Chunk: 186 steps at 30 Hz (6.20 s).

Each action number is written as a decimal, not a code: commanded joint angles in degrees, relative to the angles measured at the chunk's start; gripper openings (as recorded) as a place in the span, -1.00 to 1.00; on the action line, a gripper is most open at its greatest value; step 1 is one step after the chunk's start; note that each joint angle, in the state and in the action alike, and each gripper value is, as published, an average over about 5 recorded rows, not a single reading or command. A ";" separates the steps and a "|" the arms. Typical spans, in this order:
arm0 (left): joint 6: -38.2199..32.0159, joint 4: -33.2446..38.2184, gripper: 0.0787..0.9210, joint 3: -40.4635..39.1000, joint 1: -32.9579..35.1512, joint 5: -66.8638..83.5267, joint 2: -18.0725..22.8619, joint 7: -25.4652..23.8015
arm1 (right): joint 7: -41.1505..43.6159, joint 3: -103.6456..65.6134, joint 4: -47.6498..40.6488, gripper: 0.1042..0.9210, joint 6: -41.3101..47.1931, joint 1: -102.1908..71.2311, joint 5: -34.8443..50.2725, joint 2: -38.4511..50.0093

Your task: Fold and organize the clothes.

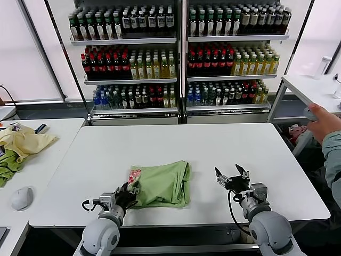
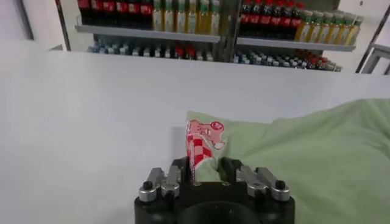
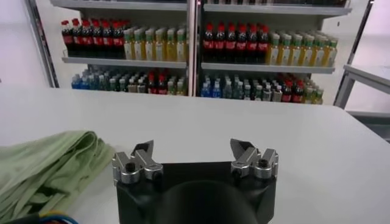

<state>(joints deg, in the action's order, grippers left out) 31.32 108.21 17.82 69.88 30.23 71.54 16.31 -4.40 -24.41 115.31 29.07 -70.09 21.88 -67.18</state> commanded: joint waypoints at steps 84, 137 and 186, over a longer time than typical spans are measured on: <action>-14.51 -5.50 0.14 -15.88 -12.92 -16.51 15.78 2.13 | -1.63 5.46 -3.19 0.76 -0.73 7.82 5.63 0.42; -17.94 8.18 0.77 -4.25 7.17 -18.93 5.74 3.38 | -1.15 13.83 -38.61 -0.86 -5.00 31.89 -6.65 -5.46; -21.01 19.48 0.77 -6.47 17.46 -22.37 4.65 0.71 | 0.86 -10.25 8.92 0.76 -23.68 -20.07 -13.52 -6.76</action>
<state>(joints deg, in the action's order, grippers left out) 11.38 125.70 11.38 85.39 8.77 76.05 17.22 -3.78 -32.32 116.83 4.78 -81.10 9.55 -73.10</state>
